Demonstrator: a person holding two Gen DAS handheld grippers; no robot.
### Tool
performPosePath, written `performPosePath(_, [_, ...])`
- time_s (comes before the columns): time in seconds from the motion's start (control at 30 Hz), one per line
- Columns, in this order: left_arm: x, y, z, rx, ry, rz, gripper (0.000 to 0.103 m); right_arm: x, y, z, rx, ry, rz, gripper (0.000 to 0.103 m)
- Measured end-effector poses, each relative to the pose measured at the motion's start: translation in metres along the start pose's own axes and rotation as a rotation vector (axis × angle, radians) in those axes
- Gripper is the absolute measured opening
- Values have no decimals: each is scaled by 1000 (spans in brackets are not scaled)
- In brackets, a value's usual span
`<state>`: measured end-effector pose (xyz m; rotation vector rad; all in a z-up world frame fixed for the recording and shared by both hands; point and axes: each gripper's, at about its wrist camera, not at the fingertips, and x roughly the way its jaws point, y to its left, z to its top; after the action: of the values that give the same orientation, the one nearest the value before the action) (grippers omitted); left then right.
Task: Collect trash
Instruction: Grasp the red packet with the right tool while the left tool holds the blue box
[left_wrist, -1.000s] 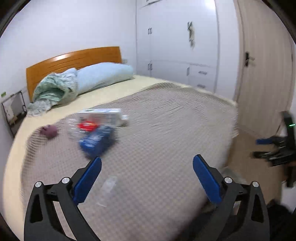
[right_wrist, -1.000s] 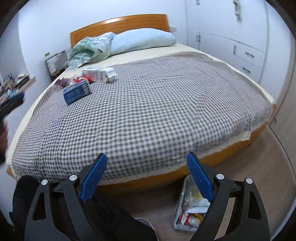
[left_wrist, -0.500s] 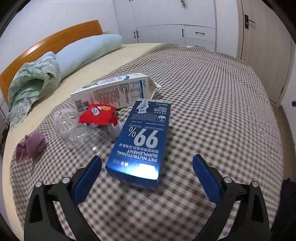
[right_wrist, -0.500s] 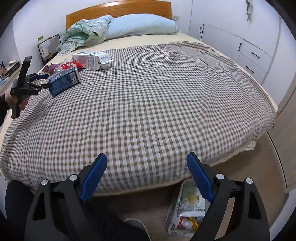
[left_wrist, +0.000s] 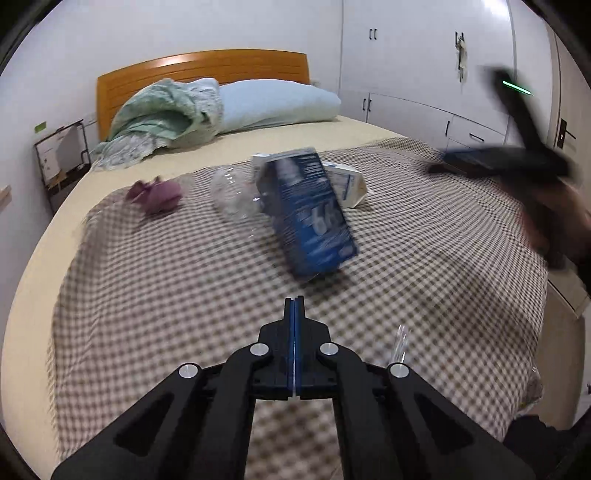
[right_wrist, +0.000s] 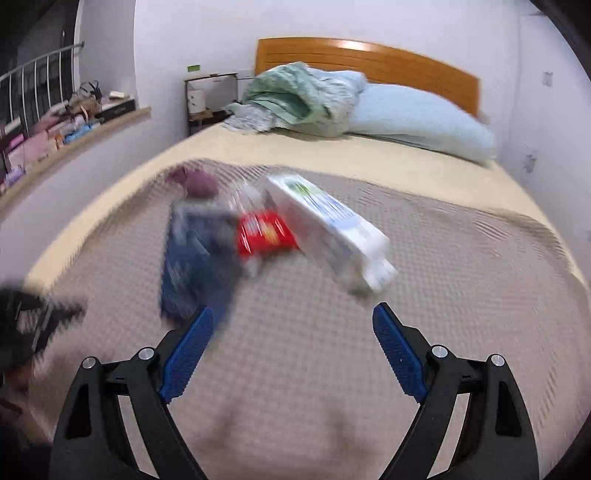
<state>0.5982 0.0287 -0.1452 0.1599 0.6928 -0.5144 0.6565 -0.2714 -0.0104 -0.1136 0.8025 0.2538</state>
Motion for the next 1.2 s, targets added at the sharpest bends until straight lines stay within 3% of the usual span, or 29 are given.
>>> performPosePath(0.07, [-3,6,-3,-6,20,-27,0,43,-6,30,78,43,33,84])
performPosePath(0.1, [-2,8,-3,-23,18,-35,11,61,-11,40,133,64,51,84])
performPosePath(0.13, [2,9,1,-57,5,-43,30,67,-14,44,170,61,65,84])
performPosePath(0.17, [8,10,5,-79,-12,-39,83,72,-17,48,217,48,75,84])
performPosePath(0.2, [12,8,11,-108,-52,-27,95,70,-18,48,254,30,78,84])
performPosePath(0.23, [22,4,20,-161,-122,-26,96,64,-17,47,277,6,76,84])
performPosePath(0.27, [36,-2,29,-183,-116,-26,96,56,-17,45,283,-7,68,84])
performPosePath(0.37, [96,-26,59,-259,9,7,96,32,-23,36,255,-12,9,84])
performPosePath(0.4, [111,-33,64,-283,46,57,96,22,-26,33,249,-15,-1,84])
performPosePath(0.43, [133,-44,72,-324,87,158,96,12,-30,30,247,-20,-12,84])
performPosePath(0.57, [187,-64,86,-260,172,377,95,-22,-47,13,251,-24,-36,84])
performPosePath(0.6, [193,-62,85,-268,190,396,61,-28,-49,7,244,-15,-43,84])
performPosePath(0.63, [191,-56,80,-324,207,383,61,-30,-49,3,237,-8,-45,84])
performPosePath(0.7, [144,-44,72,-422,159,263,58,-36,-47,-7,191,9,-59,84])
performPosePath(0.8, [63,-37,57,-395,18,289,58,-29,-37,-15,109,26,-47,84])
performPosePath(0.9, [6,-1,19,-507,52,245,59,6,-19,-11,67,56,3,84])
performPosePath(0.97, [-10,18,1,-556,76,254,59,37,4,1,0,49,41,84])
performPosePath(1.03, [-26,28,-14,-559,79,311,59,74,28,16,-78,52,23,84])
performPosePath(1.17, [-39,38,-36,-596,91,345,59,143,70,47,-164,77,-17,84])
performPosePath(1.2, [-41,35,-39,-590,87,352,59,158,74,54,-170,87,-50,68])
